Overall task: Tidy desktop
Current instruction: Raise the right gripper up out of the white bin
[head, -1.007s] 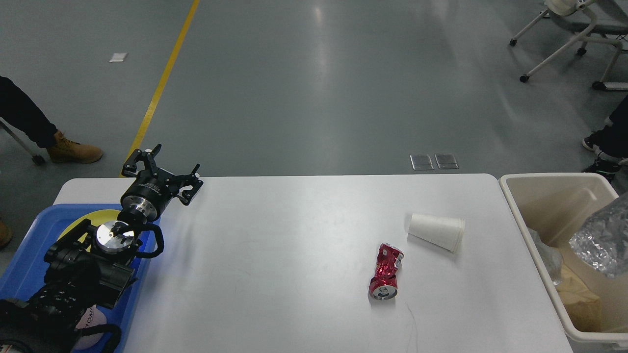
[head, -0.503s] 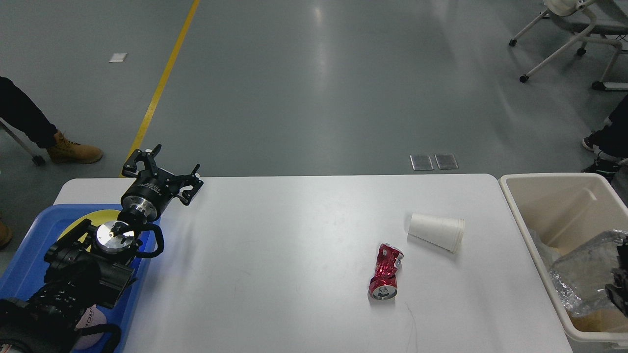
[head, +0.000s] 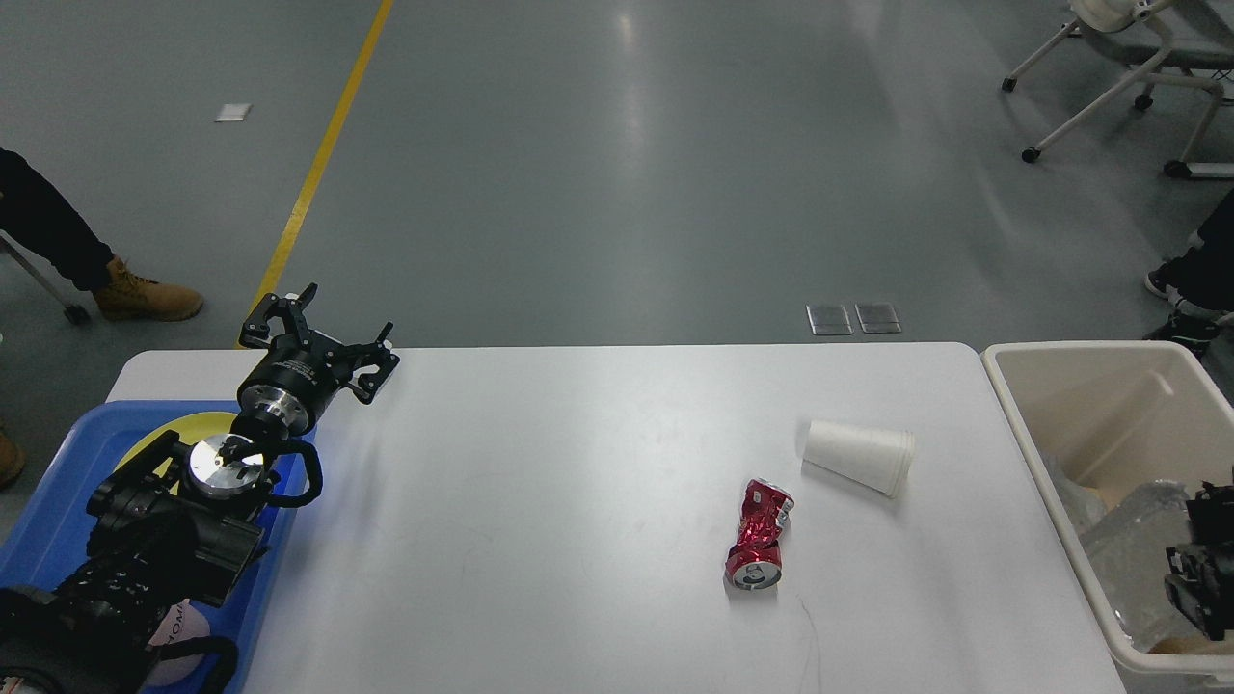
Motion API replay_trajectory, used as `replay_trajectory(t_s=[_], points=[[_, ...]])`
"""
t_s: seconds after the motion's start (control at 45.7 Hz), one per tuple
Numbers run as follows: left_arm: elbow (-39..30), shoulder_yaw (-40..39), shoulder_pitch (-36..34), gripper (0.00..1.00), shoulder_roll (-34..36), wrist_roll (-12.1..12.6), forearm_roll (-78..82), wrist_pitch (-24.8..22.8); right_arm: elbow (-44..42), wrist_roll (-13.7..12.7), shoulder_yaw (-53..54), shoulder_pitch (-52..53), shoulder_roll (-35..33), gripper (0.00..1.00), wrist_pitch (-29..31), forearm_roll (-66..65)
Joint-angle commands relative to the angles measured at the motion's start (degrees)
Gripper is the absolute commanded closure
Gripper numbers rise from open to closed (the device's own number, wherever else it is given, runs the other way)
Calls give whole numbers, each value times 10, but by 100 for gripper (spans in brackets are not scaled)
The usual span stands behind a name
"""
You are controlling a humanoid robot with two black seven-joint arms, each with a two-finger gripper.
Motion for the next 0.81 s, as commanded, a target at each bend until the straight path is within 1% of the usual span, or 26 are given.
replay_trajectory(t_s=[0.0,0.131,0.219,0.306,0.328,0.35,0.394,0.438,0.503,0.547,0.591,0.635,0.722,0.788], points=[[0,0,0,4,0,0,0,0,-1,0,3,-2,2,39,-1,1],[0,0,0,4,0,0,0,0,-1,0,5,-4,4,30,-1,1],[0,0,0,4,0,0,0,0,0,0,11,-4,11,28,-1,1],[0,0,0,4,0,0,0,0,0,0,21,-2,11,22,-1,1],[0,0,0,4,0,0,0,0,1,0,25,2,7,19,-1,1],[0,0,0,4,0,0,0,0,3,0,29,6,6,14,0,1],[0,0,0,4,0,0,0,0,6,0,42,12,5,0,1,2],[0,0,0,4,0,0,0,0,9,-1,60,28,4,0,3,2],[0,0,0,4,0,0,0,0,19,-1,79,71,-10,0,10,3],[0,0,0,4,0,0,0,0,35,-1,86,106,-31,0,17,4],[0,0,0,4,0,0,0,0,90,-1,83,183,-75,0,47,4],[0,0,0,4,0,0,0,0,129,-1,80,240,-96,0,69,4],[0,0,0,4,0,0,0,0,199,-1,58,350,-122,0,112,4],[0,0,0,4,0,0,0,0,237,-1,28,430,-125,0,146,4]])
